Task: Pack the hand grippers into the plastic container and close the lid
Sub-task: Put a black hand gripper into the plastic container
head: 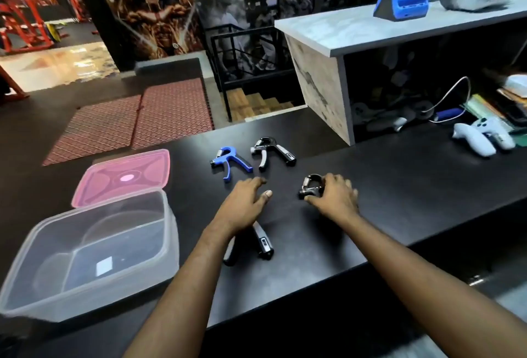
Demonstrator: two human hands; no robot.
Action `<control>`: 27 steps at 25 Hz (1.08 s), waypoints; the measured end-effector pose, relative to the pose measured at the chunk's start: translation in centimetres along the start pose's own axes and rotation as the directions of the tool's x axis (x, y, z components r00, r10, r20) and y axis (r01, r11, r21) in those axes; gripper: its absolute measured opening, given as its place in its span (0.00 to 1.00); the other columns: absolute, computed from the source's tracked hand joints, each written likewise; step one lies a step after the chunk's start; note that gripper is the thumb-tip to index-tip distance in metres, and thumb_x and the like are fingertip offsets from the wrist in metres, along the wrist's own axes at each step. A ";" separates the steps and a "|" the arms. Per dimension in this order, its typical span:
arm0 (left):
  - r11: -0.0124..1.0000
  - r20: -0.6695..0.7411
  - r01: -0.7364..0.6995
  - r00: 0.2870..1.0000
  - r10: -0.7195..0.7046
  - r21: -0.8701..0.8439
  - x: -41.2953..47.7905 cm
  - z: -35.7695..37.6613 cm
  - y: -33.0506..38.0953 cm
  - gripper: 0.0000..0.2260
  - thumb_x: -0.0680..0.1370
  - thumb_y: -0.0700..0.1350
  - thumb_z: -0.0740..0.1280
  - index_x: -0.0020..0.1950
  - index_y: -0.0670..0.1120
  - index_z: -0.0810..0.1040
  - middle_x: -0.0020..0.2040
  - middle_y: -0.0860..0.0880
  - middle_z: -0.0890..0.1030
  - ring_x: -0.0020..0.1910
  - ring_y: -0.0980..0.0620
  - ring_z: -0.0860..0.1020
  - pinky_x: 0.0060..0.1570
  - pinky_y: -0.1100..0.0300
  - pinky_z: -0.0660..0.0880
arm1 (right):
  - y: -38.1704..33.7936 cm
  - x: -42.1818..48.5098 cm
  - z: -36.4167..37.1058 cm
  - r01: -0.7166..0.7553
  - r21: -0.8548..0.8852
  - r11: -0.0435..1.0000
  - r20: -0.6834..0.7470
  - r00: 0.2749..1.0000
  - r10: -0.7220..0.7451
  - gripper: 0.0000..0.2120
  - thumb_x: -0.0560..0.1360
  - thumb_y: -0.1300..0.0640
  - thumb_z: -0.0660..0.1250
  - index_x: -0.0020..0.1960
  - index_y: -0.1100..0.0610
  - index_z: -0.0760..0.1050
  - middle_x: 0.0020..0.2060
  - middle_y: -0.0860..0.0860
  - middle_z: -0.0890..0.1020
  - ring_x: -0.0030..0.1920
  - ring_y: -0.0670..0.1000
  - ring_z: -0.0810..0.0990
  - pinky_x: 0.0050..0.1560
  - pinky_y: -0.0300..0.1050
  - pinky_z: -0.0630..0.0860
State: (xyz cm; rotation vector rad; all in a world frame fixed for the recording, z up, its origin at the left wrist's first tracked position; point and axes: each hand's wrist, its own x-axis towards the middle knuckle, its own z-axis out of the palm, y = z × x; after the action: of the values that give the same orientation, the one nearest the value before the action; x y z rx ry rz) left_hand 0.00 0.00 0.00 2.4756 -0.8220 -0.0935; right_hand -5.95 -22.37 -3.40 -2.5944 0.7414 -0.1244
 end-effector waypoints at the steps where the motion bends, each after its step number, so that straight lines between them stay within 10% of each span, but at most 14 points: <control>1: 1.000 0.008 0.009 1.000 -0.008 -0.006 0.5 0.6 0.3 0.20 0.80 0.54 0.60 0.68 0.45 0.72 0.65 0.46 0.77 0.66 0.47 0.71 0.64 0.56 0.67 | 0.5 0.1 0.0 -0.026 -0.051 0.998 0.003 1.000 0.027 0.36 0.66 0.36 0.74 0.66 0.56 0.72 0.64 0.56 0.75 0.67 0.60 0.71 0.63 0.56 0.69; 12: 0.989 -0.082 0.140 0.987 -0.137 0.036 -0.2 -2.6 -1.0 0.21 0.78 0.55 0.60 0.67 0.46 0.74 0.63 0.47 0.78 0.64 0.48 0.73 0.63 0.53 0.70 | -2.2 1.4 0.3 0.049 -0.003 0.999 0.030 0.998 -0.049 0.38 0.62 0.34 0.72 0.63 0.56 0.75 0.61 0.55 0.76 0.65 0.59 0.72 0.61 0.58 0.70; 27: 0.920 -0.427 0.388 0.841 -0.332 0.050 -18.9 -19.4 -13.6 0.19 0.80 0.53 0.60 0.68 0.45 0.74 0.65 0.46 0.77 0.66 0.48 0.73 0.64 0.52 0.71 | -27.3 -10.7 2.6 0.403 0.216 0.889 0.018 0.909 -0.416 0.34 0.59 0.34 0.67 0.56 0.56 0.78 0.56 0.55 0.79 0.62 0.60 0.74 0.58 0.54 0.75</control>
State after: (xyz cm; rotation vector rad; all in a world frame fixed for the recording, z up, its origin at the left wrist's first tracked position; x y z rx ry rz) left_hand -3.73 28.98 8.08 2.6123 -0.1794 0.3546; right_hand -1.36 5.00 6.41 -2.4988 0.1346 -0.2314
